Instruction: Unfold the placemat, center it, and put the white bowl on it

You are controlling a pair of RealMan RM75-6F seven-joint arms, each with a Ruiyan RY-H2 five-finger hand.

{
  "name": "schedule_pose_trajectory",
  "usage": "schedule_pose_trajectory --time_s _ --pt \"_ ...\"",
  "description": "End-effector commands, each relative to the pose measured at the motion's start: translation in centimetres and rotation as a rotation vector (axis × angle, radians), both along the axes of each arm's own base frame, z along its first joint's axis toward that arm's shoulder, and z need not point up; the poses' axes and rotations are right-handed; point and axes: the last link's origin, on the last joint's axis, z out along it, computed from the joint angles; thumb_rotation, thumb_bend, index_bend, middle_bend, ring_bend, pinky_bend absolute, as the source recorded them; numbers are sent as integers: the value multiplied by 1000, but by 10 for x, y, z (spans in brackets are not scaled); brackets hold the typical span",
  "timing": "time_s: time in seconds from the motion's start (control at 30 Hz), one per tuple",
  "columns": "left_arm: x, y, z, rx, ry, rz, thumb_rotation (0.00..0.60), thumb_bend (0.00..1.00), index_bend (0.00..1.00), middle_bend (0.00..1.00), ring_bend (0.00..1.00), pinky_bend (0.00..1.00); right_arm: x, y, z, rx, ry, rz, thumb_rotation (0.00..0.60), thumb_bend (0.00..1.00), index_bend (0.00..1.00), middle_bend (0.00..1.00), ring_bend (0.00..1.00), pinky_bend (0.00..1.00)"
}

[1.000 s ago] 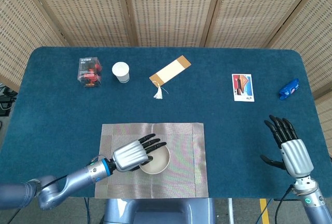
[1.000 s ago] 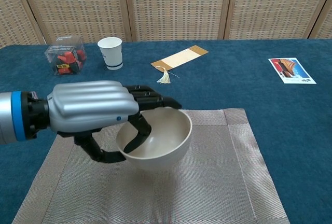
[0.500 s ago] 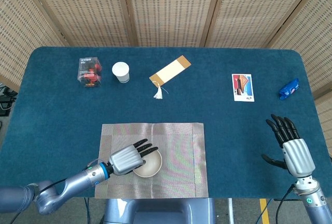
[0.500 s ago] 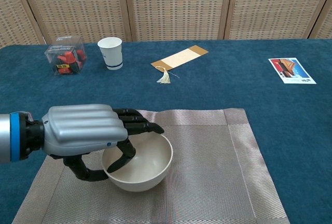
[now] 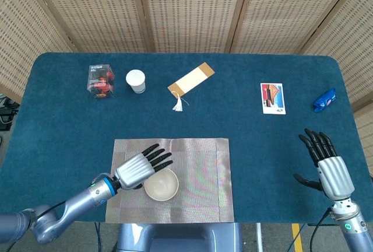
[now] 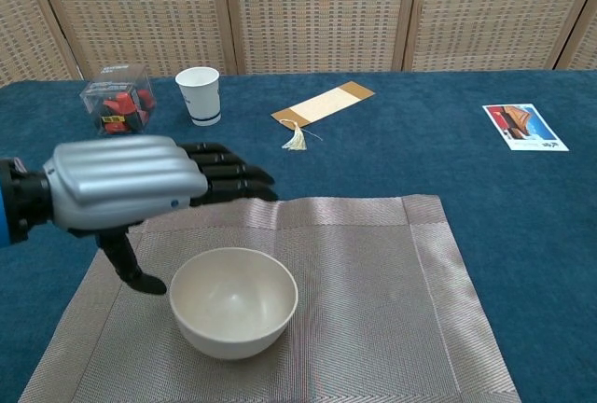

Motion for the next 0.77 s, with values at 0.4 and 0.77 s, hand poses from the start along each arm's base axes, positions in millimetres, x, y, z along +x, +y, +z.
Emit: schedule_pose_trajectory --time_s 0.4,0.77 --pt "-57 5 105 423 -240 346 600 0 0 0 0 0 1 6 6 -32 80 -37 600 0 63 0 0 0" --pt "-122 -64 132 656 -243 574 600 0 0 0 0 0 4 18 8 -55 156 -111 600 0 33 0 0 0"
